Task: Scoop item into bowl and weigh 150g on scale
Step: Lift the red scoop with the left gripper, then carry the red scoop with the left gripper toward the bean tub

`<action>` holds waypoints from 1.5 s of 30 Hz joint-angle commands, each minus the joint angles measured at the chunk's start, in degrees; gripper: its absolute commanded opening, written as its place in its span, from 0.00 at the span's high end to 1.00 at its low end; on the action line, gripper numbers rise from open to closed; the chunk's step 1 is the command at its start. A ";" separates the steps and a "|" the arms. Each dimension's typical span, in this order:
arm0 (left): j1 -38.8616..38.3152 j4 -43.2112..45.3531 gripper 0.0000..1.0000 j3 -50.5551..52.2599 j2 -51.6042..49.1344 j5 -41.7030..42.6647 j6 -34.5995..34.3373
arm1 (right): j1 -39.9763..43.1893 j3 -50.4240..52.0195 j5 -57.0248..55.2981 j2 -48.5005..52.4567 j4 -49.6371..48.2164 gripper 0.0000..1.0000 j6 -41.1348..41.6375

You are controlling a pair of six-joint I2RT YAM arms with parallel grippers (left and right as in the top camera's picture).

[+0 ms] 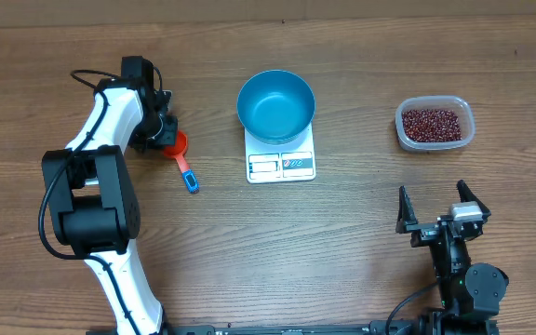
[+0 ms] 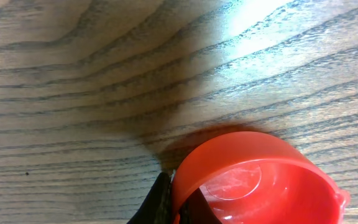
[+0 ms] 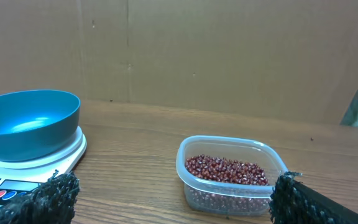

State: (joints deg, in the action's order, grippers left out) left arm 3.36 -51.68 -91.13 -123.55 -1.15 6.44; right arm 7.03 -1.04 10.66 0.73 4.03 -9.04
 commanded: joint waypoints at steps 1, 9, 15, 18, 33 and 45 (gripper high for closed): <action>-0.44 -1.31 0.96 -0.87 -0.83 -0.92 0.85 | -0.22 0.59 -0.07 -0.57 -0.26 0.00 -0.04; -0.44 -7.93 0.96 -6.97 -0.83 1.31 -0.87 | -0.22 0.59 -0.07 -0.57 -0.26 0.00 -0.04; -0.44 -9.73 0.96 -8.76 -0.83 8.59 -0.87 | -0.22 0.59 -0.07 -0.57 -0.26 0.00 -0.04; -0.42 -10.25 0.96 -9.40 -0.66 11.96 -0.90 | -0.22 0.59 -0.07 -0.57 -0.26 0.00 -0.04; -0.33 -12.55 0.96 -9.49 1.53 20.28 -16.00 | -0.22 0.59 -0.07 -0.57 -0.26 0.00 -0.04; -0.39 -23.87 0.96 -9.49 1.53 20.26 -30.29 | -0.22 0.59 -0.07 -0.57 -0.26 0.00 -0.04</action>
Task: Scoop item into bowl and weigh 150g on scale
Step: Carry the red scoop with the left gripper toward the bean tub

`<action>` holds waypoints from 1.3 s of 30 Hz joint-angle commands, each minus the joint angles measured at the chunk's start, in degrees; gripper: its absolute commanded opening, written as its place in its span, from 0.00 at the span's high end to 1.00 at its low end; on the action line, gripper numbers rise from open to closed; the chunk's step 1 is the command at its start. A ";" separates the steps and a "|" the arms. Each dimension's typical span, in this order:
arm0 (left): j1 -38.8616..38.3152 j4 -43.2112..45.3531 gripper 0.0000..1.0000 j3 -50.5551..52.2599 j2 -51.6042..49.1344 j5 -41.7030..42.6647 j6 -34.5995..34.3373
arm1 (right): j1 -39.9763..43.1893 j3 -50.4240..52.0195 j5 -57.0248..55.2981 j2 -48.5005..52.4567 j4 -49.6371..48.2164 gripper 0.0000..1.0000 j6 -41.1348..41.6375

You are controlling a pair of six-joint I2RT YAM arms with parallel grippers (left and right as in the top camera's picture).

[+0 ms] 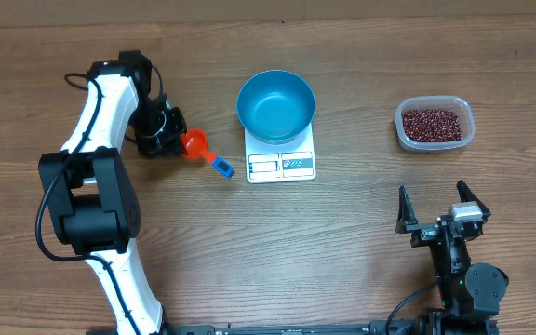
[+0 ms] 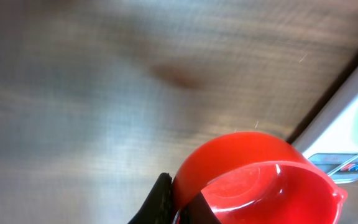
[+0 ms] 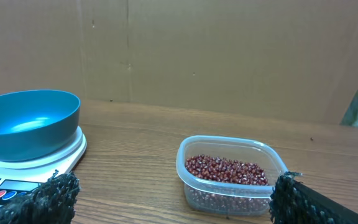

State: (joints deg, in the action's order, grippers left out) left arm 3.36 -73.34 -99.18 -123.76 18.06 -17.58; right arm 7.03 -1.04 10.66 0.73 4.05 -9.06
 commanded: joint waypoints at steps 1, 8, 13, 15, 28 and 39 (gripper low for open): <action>-0.50 -3.74 0.96 -1.44 1.75 1.01 -8.28 | -0.22 0.59 -0.07 -0.57 -0.28 0.00 -0.02; -3.32 -7.08 0.96 -1.44 1.75 1.01 -14.47 | -0.22 0.59 -0.04 -0.57 -0.28 0.00 -0.02; -7.32 -7.65 0.96 -1.44 2.01 0.76 -17.64 | -0.22 0.59 -0.07 -0.57 -0.28 0.00 -0.02; -9.25 -7.63 0.96 -1.44 2.56 -0.09 -19.23 | -0.22 0.59 -0.07 -0.57 -0.28 0.00 -0.02; -16.61 -5.95 0.96 -1.44 15.93 -9.22 -32.70 | -0.22 0.59 -0.07 -0.57 -0.28 0.00 -0.02; -21.09 -4.68 0.96 -1.44 26.73 -17.18 -45.57 | -0.22 0.59 -0.07 -0.57 -0.28 0.00 -0.02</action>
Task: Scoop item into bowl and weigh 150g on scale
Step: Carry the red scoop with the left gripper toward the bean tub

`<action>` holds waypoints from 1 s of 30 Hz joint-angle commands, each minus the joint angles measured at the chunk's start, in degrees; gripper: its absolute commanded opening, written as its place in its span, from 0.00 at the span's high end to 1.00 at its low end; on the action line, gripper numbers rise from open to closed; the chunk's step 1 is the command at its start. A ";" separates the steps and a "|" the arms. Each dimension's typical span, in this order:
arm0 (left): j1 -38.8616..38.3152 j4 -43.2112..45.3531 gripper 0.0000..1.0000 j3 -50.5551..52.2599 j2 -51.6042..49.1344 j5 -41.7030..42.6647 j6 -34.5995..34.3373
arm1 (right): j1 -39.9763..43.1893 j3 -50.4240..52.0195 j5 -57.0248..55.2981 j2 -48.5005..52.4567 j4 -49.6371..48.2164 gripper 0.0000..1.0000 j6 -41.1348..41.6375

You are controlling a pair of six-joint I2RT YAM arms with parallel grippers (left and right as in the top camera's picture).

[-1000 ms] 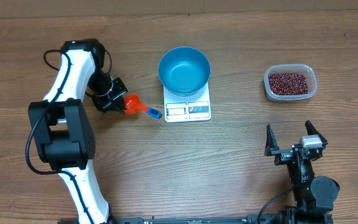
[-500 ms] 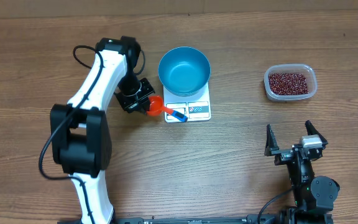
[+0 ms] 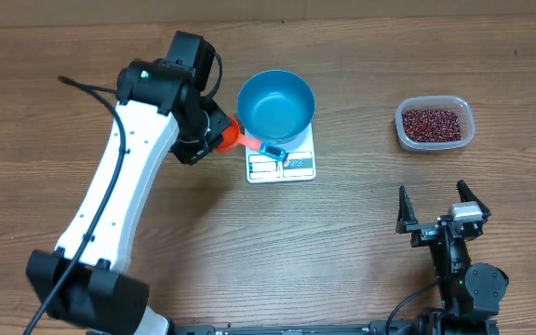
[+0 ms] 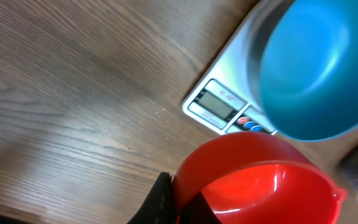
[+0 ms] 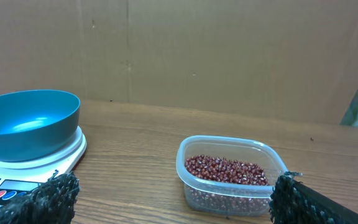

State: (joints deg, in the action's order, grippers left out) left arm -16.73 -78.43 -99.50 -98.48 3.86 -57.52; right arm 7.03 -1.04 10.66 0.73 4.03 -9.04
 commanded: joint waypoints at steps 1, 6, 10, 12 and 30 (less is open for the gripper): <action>-1.36 0.61 0.96 -1.11 1.55 -2.99 -5.84 | -0.22 0.59 -0.07 -0.57 -0.26 0.00 -0.04; -3.63 0.96 0.96 -1.11 1.64 -2.82 -5.81 | -0.22 0.59 -0.07 -0.57 -0.26 0.00 -0.04; -5.25 2.51 0.95 -1.11 1.64 -2.86 -5.75 | -0.22 0.59 -0.07 -0.57 -0.26 0.00 -0.04; -6.08 3.02 0.96 -1.11 1.64 -3.02 -5.75 | -0.22 0.59 -0.07 -0.57 -0.26 0.00 -0.04; -16.70 7.58 0.96 -1.11 1.64 -11.19 -20.35 | -0.22 0.59 -0.07 -0.57 -0.26 0.00 -0.04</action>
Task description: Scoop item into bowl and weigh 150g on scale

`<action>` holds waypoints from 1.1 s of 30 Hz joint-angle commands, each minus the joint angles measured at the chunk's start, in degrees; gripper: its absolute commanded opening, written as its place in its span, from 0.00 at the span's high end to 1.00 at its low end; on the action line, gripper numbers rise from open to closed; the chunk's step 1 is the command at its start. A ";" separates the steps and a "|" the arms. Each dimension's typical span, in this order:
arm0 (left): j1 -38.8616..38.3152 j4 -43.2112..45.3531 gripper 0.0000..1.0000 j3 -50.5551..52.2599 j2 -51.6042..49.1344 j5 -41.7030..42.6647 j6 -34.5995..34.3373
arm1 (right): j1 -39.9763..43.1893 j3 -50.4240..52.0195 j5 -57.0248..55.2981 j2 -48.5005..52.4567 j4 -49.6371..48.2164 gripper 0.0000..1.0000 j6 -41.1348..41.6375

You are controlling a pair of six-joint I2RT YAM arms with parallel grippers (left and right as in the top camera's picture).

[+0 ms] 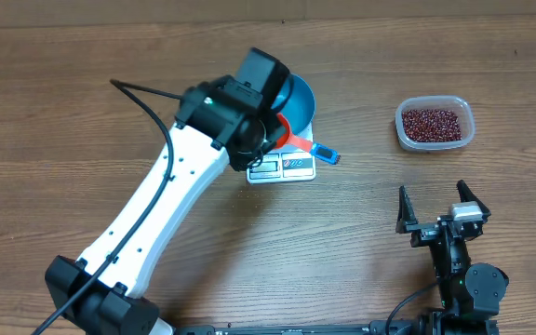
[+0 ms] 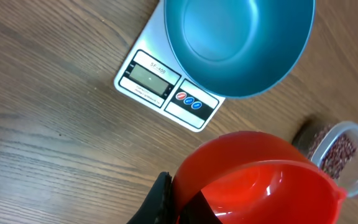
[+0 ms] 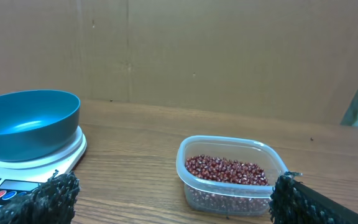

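My left gripper (image 1: pixel 270 136) is shut on the red scoop (image 1: pixel 287 134), whose blue handle (image 1: pixel 325 153) sticks out to the right over the scale's front corner. In the left wrist view the scoop (image 2: pixel 260 180) is empty, held in the air in front of the blue bowl (image 2: pixel 238 43) on the white scale (image 2: pixel 160 84). The clear tub of red beans (image 1: pixel 435 123) stands at the right, also seen as the tub (image 2: pixel 340 152) past the scoop. My right gripper (image 3: pixel 173 193) rests open near the front edge, facing the tub (image 3: pixel 229 174).
My left arm (image 1: pixel 166 205) stretches diagonally across the table from the front left and covers the bowl's left side. A brown cardboard wall (image 3: pixel 197 56) closes off the back of the wooden table (image 1: pixel 82 84).
My left gripper, with the scoop, has moved right from the bowl's left side to the scale's front right. The tub of beans has come into the left wrist view. The right arm is unchanged.
My left gripper was shut on the scoop's cup low at the table's left. It then had the scoop turned, handle pointing right, then held near the bowl's left side, and now over the scale's front right corner. The right gripper stayed open.
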State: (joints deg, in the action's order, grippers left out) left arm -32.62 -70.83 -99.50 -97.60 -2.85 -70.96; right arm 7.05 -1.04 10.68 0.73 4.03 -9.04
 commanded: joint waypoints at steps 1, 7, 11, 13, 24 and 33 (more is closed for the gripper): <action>-1.09 -0.02 0.96 -1.11 0.76 -4.68 -8.24 | -0.24 0.59 -0.09 -0.57 -0.26 0.00 -0.04; -1.70 0.37 0.96 -1.11 0.76 -5.92 -10.08 | -0.24 0.59 -0.09 -0.57 -0.26 0.00 -0.04; -1.70 0.31 0.96 -1.11 0.76 -5.90 -10.10 | -0.24 0.59 -0.09 -0.57 -0.26 0.00 -0.04; -1.70 -0.07 0.96 -1.09 0.76 -5.90 -10.12 | -0.24 0.59 -0.09 -0.57 -0.26 0.00 -0.04; -1.70 -1.57 0.96 -1.09 0.74 -5.92 -10.49 | -0.24 0.59 -0.09 -0.57 -0.26 0.00 -0.04; -1.70 -1.60 0.96 -1.09 0.74 -5.92 -10.49 | -0.24 0.59 -0.09 -0.57 -0.26 0.00 -0.07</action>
State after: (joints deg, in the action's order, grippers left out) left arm -34.04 -72.23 -99.50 -97.60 -7.18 -80.66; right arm 7.03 -1.04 10.68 0.73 4.03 -9.04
